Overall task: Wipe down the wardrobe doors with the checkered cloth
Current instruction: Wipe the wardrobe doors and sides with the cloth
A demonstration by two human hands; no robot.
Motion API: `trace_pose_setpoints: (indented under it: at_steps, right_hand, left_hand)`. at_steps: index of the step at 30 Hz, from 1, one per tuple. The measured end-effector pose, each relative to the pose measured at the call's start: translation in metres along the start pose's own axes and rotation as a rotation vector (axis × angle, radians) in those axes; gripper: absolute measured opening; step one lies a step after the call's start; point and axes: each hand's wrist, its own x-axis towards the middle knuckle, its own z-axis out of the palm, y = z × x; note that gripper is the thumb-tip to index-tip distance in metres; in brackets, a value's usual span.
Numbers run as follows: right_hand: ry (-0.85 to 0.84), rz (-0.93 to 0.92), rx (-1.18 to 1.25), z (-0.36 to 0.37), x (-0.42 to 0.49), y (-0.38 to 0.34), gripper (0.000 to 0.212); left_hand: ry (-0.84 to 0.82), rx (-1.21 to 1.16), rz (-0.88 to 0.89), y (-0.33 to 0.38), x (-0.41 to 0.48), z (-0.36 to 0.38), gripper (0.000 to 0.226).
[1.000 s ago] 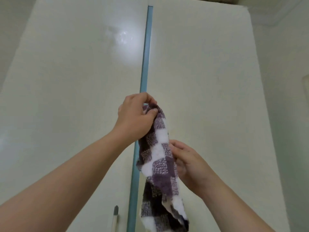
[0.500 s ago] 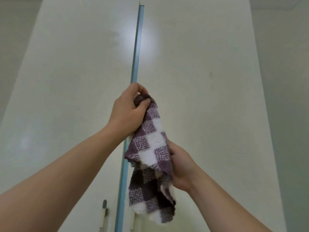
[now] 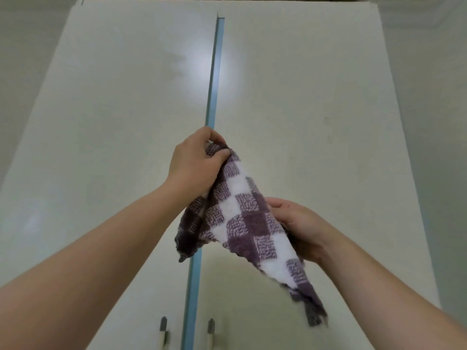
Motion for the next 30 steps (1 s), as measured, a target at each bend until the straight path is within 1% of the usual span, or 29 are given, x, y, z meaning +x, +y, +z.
trace_pose_setpoints:
  at_steps: [2, 4, 6, 8, 9, 10, 12, 14, 16, 17, 19, 22, 23, 25, 27, 28, 29, 30]
  right_hand:
    - [0.066, -0.013, -0.113, -0.018, -0.002, -0.012, 0.012]
    - [0.097, -0.005, -0.201, -0.04, -0.005, -0.026, 0.023]
    - [0.11, 0.039, -0.368, -0.059, -0.005, -0.038, 0.03]
    - [0.152, 0.049, -0.597, -0.07, -0.003, -0.046, 0.025]
    - [0.19, 0.023, -0.684, -0.075, 0.001, -0.047, 0.023]
    - [0.225, -0.018, -0.735, -0.079, 0.005, -0.046, 0.024]
    - [0.274, -0.119, -0.861, -0.083, 0.015, -0.043, 0.028]
    - [0.333, -0.22, -1.107, -0.084, 0.025, -0.038, 0.025]
    - [0.382, -0.278, -1.339, -0.082, 0.033, -0.035, 0.026]
    - [0.395, -0.296, -1.448, -0.08, 0.036, -0.035, 0.028]
    - [0.4, -0.358, -1.654, -0.08, 0.042, -0.035, 0.024]
    - [0.431, -0.498, -1.817, -0.085, 0.046, -0.037, 0.022]
    - [0.428, -0.532, -1.875, -0.088, 0.046, -0.037, 0.025]
    - [0.402, -0.55, -2.014, -0.092, 0.044, -0.038, 0.039]
    - [0.417, -0.568, -2.05, -0.096, 0.044, -0.039, 0.049]
    - [0.425, -0.583, -2.065, -0.097, 0.044, -0.038, 0.049]
    - [0.439, -0.616, -2.084, -0.096, 0.044, -0.037, 0.044]
    - [0.464, -0.643, -2.106, -0.094, 0.044, -0.036, 0.033]
  left_hand:
    - [-0.134, 0.057, -0.05, -0.007, 0.005, -0.005, 0.01]
    - [-0.344, 0.108, -0.113, -0.016, 0.006, -0.011, 0.012]
    - [-0.521, 0.09, -0.158, -0.022, 0.004, -0.012, 0.011]
    - [-0.624, 0.036, -0.2, -0.026, 0.001, -0.009, 0.013]
    - [-0.639, 0.014, -0.222, -0.028, 0.001, -0.006, 0.014]
    - [-0.627, -0.011, -0.245, -0.031, 0.001, -0.002, 0.012]
    - [-0.546, -0.082, -0.276, -0.037, 0.006, 0.006, 0.009]
    - [-0.447, -0.096, -0.242, -0.045, 0.012, 0.016, 0.017]
    - [-0.377, 0.024, -0.121, -0.052, 0.018, 0.026, 0.023]
    - [-0.34, 0.112, -0.038, -0.055, 0.02, 0.03, 0.024]
    - [-0.291, 0.284, 0.131, -0.06, 0.023, 0.036, 0.024]
    - [-0.262, 0.519, 0.312, -0.067, 0.025, 0.042, 0.028]
    - [-0.252, 0.56, 0.342, -0.069, 0.025, 0.044, 0.029]
    - [-0.22, 0.6, 0.368, -0.071, 0.028, 0.046, 0.028]
    - [-0.184, 0.668, 0.394, -0.074, 0.031, 0.048, 0.024]
    - [-0.159, 0.693, 0.419, -0.075, 0.032, 0.049, 0.021]
    - [-0.139, 0.73, 0.443, -0.076, 0.033, 0.049, 0.018]
    - [-0.124, 0.791, 0.466, -0.076, 0.033, 0.049, 0.016]
